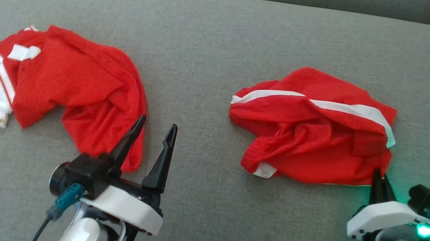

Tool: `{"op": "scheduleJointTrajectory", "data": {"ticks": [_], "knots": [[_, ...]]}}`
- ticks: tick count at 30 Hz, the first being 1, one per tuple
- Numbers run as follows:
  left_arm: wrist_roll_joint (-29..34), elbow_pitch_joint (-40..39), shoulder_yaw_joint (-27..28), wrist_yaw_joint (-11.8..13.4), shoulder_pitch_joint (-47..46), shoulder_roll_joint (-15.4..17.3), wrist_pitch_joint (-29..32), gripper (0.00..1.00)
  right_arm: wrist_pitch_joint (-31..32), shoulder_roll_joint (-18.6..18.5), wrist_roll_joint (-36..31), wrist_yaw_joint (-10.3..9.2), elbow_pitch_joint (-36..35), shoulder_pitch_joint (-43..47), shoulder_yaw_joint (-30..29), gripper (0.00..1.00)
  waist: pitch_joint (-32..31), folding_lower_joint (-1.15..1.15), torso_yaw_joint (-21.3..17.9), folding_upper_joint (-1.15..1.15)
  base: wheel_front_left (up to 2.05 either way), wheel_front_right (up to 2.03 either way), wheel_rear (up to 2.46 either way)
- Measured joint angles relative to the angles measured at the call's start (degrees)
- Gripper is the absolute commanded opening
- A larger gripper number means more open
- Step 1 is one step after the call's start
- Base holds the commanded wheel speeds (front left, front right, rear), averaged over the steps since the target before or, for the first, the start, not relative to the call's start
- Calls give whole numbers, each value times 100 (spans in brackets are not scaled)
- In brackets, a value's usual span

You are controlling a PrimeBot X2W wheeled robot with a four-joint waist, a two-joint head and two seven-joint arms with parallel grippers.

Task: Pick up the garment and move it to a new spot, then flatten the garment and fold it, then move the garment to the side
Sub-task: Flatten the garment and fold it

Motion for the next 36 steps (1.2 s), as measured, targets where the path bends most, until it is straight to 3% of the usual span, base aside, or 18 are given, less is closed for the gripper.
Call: {"op": "scheduleJointTrajectory", "data": {"ticks": [11,12,13,14,18,23,26,27,30,36], "knots": [[-3,7,-90,5,18,-1,0,100,76,-154,-1572,0,-638,44,-1504,0,-320,0,-285,0,0,0,0],[-4,7,-103,5,18,-1,0,100,134,-169,-1745,0,-706,52,-1683,6,-338,0,-291,0,0,0,0],[-9,7,-110,5,20,-1,0,100,194,-169,-1958,0,-795,69,-1866,82,-353,0,-293,0,0,0,0],[-9,7,-111,5,24,-1,0,100,277,-168,-2138,-1,-855,88,-2009,100,-367,0,-291,0,0,0,0],[-9,9,-114,5,41,-1,0,100,361,-81,-2375,0,-1011,184,-2215,100,-427,0,-278,0,0,0,0],[-9,21,-115,5,143,-1,0,100,166,7,-2194,-1,-1139,207,-1965,100,-507,0,-261,0,0,0,0],[-9,33,-105,5,198,0,0,100,35,0,-1380,0,-1134,300,-1188,100,-571,0,-242,0,0,0,0],[-9,33,-93,5,215,0,0,100,-10,5,-825,0,-1228,452,-521,100,-617,0,-239,0,0,0,0],[-9,42,-85,5,251,0,0,100,-49,10,-142,-1,-1618,876,357,100,-688,0,-228,0,0,0,0],[-9,42,1,5,277,0,0,100,-37,11,531,-1,-2256,1858,1416,100,-779,0,-198,0,0,0,0]]}}
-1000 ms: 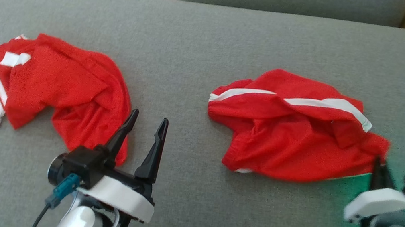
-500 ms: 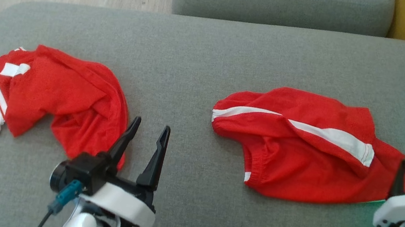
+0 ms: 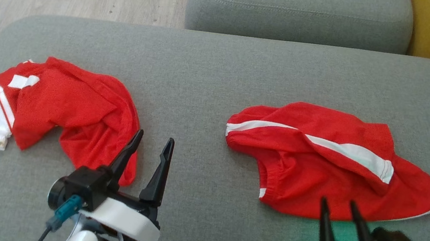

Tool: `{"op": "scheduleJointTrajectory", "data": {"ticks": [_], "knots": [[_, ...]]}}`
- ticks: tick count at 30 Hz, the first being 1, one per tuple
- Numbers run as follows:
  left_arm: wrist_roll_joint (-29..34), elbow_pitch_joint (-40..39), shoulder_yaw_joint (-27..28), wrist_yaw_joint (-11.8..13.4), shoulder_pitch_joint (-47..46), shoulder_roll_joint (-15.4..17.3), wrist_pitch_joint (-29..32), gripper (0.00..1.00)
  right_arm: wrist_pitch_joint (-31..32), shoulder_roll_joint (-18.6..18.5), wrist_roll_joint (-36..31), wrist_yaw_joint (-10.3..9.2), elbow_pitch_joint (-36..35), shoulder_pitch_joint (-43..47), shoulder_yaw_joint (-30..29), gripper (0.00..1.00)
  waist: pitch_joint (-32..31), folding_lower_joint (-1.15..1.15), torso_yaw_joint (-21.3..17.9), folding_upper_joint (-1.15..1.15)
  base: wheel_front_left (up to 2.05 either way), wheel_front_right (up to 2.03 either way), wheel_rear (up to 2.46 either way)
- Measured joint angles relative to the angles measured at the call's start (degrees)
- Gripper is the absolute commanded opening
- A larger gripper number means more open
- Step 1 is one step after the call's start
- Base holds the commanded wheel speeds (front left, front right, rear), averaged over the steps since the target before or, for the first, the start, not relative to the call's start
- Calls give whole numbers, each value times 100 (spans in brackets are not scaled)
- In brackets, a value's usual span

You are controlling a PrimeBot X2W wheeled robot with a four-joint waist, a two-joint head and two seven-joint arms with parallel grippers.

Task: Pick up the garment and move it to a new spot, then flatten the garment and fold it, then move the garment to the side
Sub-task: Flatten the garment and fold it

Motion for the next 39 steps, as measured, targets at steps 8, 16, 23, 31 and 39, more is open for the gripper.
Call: {"op": "scheduleJointTrajectory", "data": {"ticks": [8,16,23,31,39], "knots": [[0,-1,1,-1,1,0,0,100,257,-3,25,0,-463,175,654,100,29,0,128,0,0,0,0],[0,-2,-27,-3,-2,1,0,100,642,-40,-468,1,-316,20,1131,100,195,0,388,0,0,0,0],[-1,-2,-70,-2,-14,1,0,100,660,-172,-677,1,165,-331,1003,100,345,0,625,0,0,0,0],[-1,-2,-88,0,-20,1,0,100,624,-167,-612,1,597,-557,1015,0,428,0,719,0,0,0,0],[-1,2,-86,1,-22,1,0,100,497,-158,-94,0,513,-675,1824,0,351,0,586,0,0,0,0]]}}
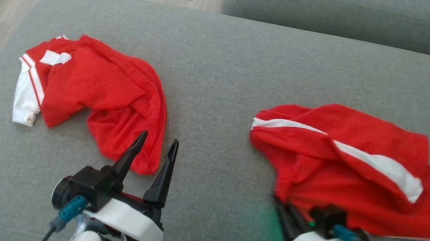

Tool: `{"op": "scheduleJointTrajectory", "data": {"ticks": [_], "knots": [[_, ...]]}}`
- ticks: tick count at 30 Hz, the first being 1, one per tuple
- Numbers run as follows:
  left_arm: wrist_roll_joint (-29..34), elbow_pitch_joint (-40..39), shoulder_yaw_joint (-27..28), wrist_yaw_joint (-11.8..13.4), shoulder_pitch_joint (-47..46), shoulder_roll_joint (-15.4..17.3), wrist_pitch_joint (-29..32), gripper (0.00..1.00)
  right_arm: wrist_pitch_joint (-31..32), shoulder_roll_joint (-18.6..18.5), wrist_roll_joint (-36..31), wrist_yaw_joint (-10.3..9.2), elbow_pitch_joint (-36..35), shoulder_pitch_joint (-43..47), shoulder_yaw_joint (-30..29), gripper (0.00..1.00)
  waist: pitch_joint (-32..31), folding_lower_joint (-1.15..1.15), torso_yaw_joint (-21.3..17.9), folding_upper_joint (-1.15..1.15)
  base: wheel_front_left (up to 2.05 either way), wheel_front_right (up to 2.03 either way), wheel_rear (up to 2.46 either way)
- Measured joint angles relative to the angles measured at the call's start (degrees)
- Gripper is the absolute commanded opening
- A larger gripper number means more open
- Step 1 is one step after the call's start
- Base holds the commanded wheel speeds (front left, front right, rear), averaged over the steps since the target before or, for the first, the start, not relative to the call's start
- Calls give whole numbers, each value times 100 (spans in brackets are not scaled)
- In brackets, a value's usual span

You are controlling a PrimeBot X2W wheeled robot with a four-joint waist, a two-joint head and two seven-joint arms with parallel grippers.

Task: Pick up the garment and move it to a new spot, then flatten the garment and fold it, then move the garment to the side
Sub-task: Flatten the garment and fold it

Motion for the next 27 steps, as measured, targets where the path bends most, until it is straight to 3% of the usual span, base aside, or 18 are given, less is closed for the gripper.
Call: {"op": "scheduleJointTrajectory", "data": {"ticks": [7,13,19,25,27], "knots": [[0,4,-4,3,0,0,0,100,198,-27,694,1,-608,-7,856,0,-76,0,-93,0,0,0,0],[0,2,-31,5,-1,0,0,100,520,-376,1111,1,-846,-249,938,0,8,0,-67,0,0,0,0],[-1,3,-96,-1,-56,1,0,100,702,-662,1155,1,-436,-760,923,0,172,0,39,0,0,0,0],[-97,0,-249,34,-311,-2,0,100,848,-717,1411,0,185,-1059,966,0,353,0,158,0,0,0,0],[-97,0,-255,51,-342,-1,0,100,803,-736,1421,1,342,-1152,1001,100,402,0,171,0,0,0,0]]}}
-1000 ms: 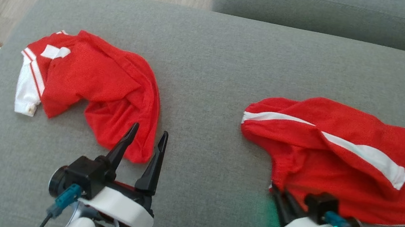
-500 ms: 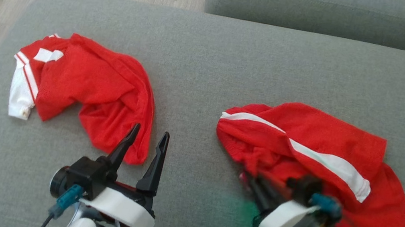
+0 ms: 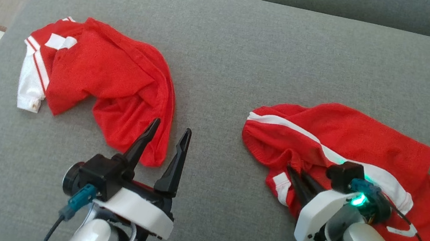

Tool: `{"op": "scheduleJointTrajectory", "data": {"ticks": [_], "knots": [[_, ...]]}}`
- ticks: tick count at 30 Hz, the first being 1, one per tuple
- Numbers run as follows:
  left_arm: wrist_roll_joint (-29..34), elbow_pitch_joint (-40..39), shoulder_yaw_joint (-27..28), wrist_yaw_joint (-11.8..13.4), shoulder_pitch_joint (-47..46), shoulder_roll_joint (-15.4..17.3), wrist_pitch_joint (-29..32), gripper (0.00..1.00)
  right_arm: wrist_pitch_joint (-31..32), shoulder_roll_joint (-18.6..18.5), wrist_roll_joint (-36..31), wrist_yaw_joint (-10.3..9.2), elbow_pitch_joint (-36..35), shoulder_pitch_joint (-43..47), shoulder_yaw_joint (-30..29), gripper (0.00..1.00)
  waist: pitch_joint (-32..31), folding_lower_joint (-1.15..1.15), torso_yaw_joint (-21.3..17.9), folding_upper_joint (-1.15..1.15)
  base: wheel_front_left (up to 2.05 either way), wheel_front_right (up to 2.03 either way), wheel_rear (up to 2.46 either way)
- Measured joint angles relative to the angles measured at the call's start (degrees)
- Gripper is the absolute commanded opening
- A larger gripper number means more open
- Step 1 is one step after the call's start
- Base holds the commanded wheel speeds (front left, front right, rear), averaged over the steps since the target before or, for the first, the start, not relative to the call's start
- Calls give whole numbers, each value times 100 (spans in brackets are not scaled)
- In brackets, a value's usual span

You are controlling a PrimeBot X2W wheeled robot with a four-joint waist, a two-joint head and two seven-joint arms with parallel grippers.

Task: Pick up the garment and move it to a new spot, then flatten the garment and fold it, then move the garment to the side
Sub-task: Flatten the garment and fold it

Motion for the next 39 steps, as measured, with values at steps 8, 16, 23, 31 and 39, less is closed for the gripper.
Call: {"op": "scheduleJointTrajectory", "data": {"ticks": [8,16,23,31,39], "knots": [[3,19,19,-1,-9,0,0,100,-403,22,-171,-1,410,-231,146,100,-15,0,-179,0,0,0,0],[4,53,62,-8,35,0,0,100,-705,54,-33,0,218,-98,207,100,-280,0,-615,0,0,0,0],[4,74,116,-10,219,1,0,100,-780,-48,247,-1,-164,377,41,100,-457,0,-954,0,0,0,0],[8,176,165,-63,301,0,-1,100,-1088,-127,263,0,-571,1146,-1023,100,-653,0,-1188,0,0,0,0],[383,938,10,-479,577,9,0,100,-1090,151,-313,0,-987,1704,-1906,100,-578,0,-1390,0,0,0,0]]}}
